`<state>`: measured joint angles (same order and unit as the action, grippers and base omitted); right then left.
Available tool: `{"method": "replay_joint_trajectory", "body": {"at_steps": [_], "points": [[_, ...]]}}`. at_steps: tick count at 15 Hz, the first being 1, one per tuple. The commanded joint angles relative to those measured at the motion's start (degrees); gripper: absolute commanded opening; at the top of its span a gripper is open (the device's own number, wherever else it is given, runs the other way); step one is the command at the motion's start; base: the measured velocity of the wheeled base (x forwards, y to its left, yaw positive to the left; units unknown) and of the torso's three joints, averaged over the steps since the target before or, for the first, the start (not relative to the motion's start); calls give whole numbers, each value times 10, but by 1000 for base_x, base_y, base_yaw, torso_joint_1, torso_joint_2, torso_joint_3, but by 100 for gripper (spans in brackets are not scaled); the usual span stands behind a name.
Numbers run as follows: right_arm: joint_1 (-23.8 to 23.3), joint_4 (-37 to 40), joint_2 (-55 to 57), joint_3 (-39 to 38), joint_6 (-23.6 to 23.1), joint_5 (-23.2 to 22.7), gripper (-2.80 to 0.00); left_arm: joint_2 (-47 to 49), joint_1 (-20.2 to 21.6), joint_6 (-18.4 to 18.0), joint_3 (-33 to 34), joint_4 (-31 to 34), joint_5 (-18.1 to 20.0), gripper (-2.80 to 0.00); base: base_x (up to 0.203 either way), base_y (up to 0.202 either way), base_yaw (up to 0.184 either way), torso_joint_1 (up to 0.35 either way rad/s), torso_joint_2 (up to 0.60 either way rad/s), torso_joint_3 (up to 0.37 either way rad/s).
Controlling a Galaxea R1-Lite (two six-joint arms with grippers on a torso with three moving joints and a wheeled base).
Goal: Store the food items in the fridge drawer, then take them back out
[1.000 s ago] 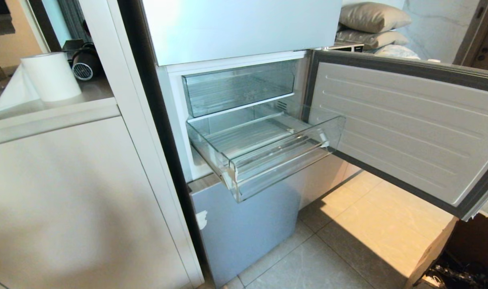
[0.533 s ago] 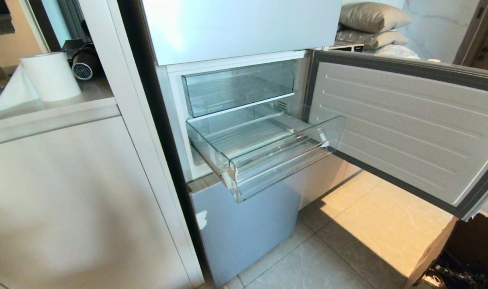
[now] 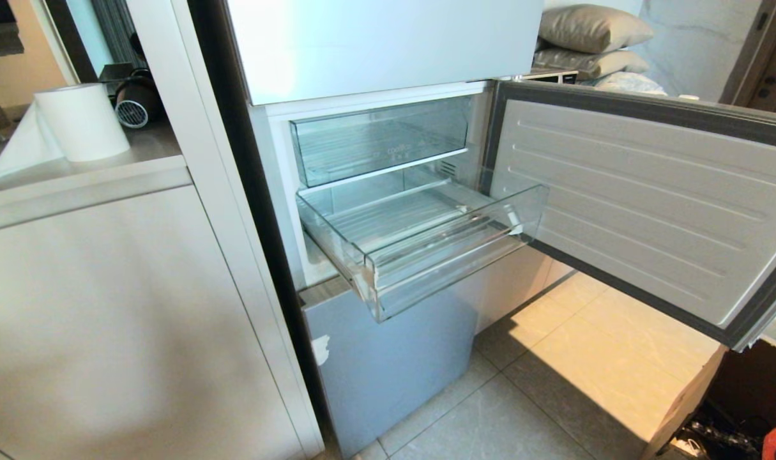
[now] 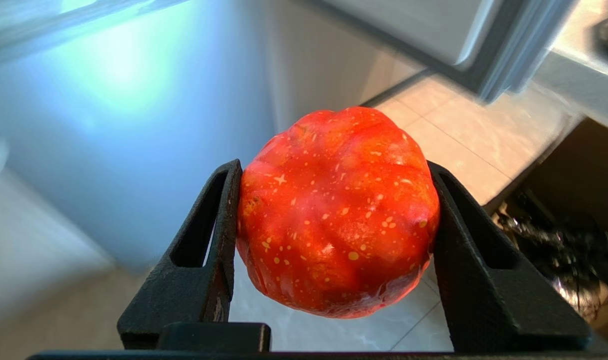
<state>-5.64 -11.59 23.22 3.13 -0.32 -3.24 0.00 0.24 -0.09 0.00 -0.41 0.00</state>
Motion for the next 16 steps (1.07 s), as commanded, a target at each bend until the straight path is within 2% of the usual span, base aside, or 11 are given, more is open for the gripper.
{"method": "replay_joint_trajectory", "body": {"at_steps": [1,4,9,14,16], "points": [[29,48,-131,-19,-17,8,-280,0,0,0,1,0,0,-280,0,0,0,0,0,0],[45,107,-229,-29,-41,27,-280,0,0,0,1,0,0,-280,0,0,0,0,0,0],[51,119,-231,-32,-10,39,-280,0,0,1,0,0,0,-280,0,0,0,0,0,0],[51,119,-231,-32,-10,39,-280,0,0,0,1,0,0,-280,0,0,0,0,0,0],[51,119,-231,-32,-10,39,-280,0,0,0,0,0,0,-280,-2,-3,131,0,4,5]]}}
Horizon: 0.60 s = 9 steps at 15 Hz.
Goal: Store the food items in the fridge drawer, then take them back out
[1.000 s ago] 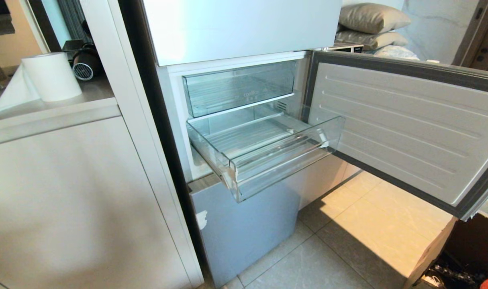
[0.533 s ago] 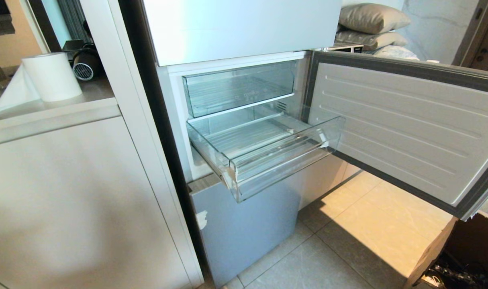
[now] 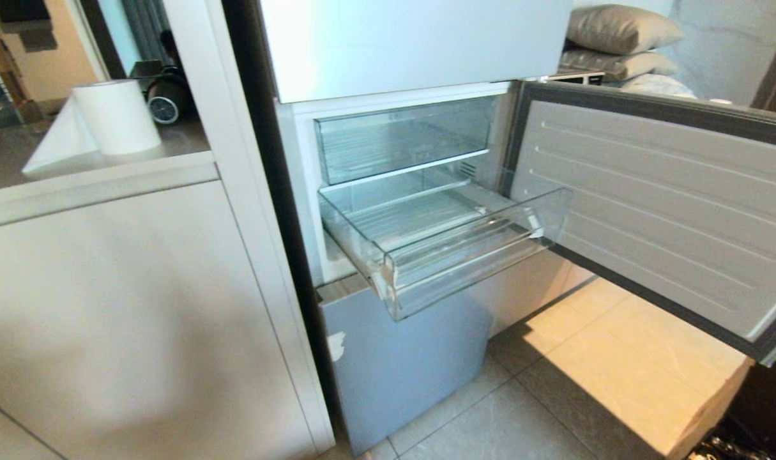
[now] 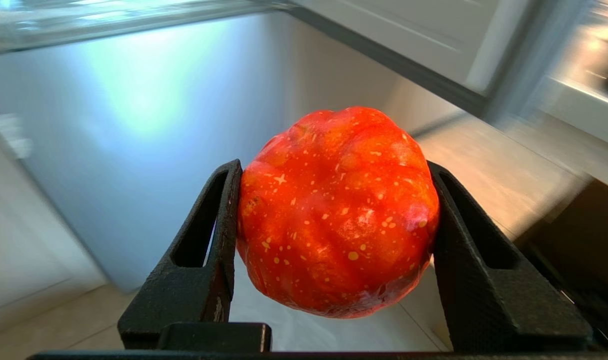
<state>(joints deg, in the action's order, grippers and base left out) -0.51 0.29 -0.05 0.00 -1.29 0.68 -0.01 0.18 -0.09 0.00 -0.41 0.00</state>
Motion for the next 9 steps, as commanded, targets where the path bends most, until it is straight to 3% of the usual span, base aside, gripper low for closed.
{"method": "replay_joint_trajectory", "body": {"at_steps": [1,9], "points": [[0,1,1,-1,0,0,-280,0,1,1,0,0,0,-280,-1,-10,180,7,5,2],[0,1,1,0,0,0,-280,0,1,0,0,0,0,-280,1,-10,176,2,2,2]]}}
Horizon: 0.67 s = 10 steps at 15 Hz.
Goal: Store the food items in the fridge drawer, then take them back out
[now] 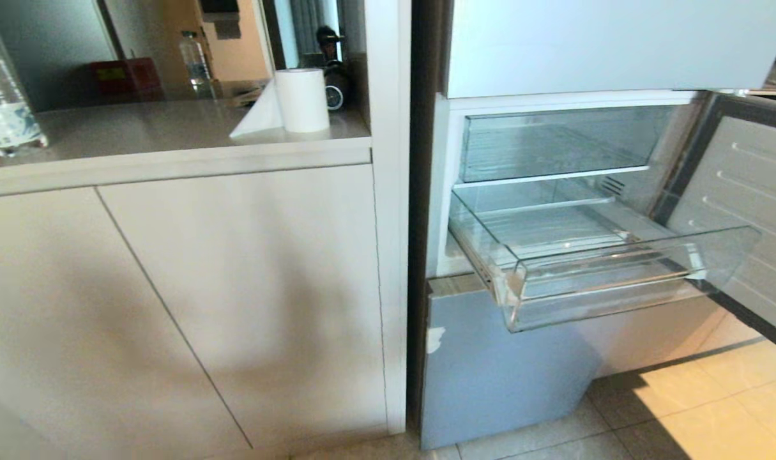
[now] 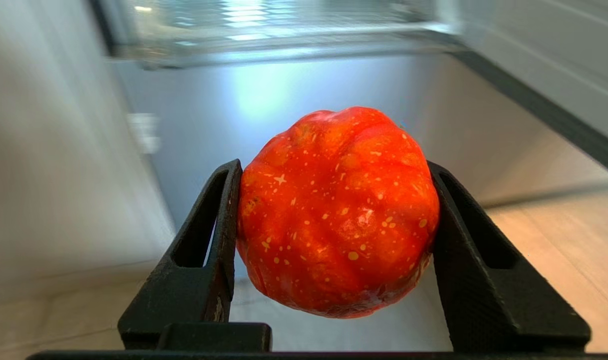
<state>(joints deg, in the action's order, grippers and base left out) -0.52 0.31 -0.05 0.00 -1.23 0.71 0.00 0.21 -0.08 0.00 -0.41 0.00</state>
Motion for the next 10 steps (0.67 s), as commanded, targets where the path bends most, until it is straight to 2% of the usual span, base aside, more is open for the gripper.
{"method": "replay_joint_trajectory", "body": {"at_steps": [1,3,5,7,10], "points": [[1,0,1,0,0,-1,-280,0,1,0,0,0,0,-280,1,-8,180,1,4,2],[1,1,7,0,-7,-3,-280,0,1,0,1,0,0,-280,2,-7,160,1,2,2],[1,-9,34,0,-19,-8,-280,0,1,0,0,0,0,-280,1,-8,83,1,6,7],[5,-58,122,11,-30,-14,-280,1,1,0,0,0,0,-280,0,0,0,0,0,0],[9,-103,296,77,-27,-22,-280,0,1,0,0,0,0,-280,0,0,0,0,0,0]]}}
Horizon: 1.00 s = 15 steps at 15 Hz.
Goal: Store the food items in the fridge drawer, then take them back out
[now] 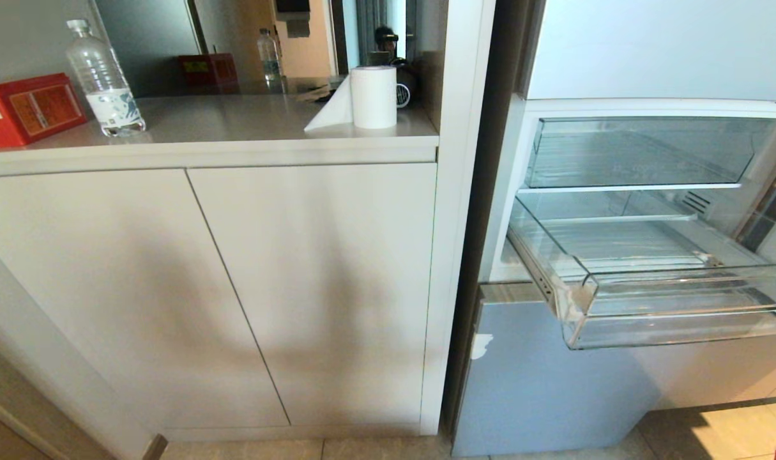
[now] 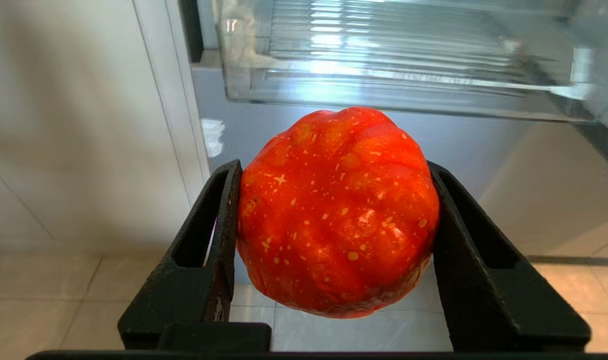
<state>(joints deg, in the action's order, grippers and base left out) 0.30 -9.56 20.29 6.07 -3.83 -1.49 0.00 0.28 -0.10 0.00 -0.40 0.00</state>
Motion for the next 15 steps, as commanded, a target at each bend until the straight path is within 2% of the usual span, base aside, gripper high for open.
{"method": "replay_joint_trajectory", "body": {"at_steps": [1,4,9,15], "points": [[2,-14,154,46,4,-2,-280,0,0,1,0,0,0,-280,0,0,0,0,0,0],[3,-57,342,151,25,-6,-280,0,0,1,1,0,0,-280,0,0,0,0,0,0],[3,-111,603,385,81,-7,-280,0,0,0,1,0,0,-280,0,0,0,0,0,0],[3,-176,836,544,102,-3,-280,0,0,0,1,0,0,-280,0,0,0,0,0,0]]}}
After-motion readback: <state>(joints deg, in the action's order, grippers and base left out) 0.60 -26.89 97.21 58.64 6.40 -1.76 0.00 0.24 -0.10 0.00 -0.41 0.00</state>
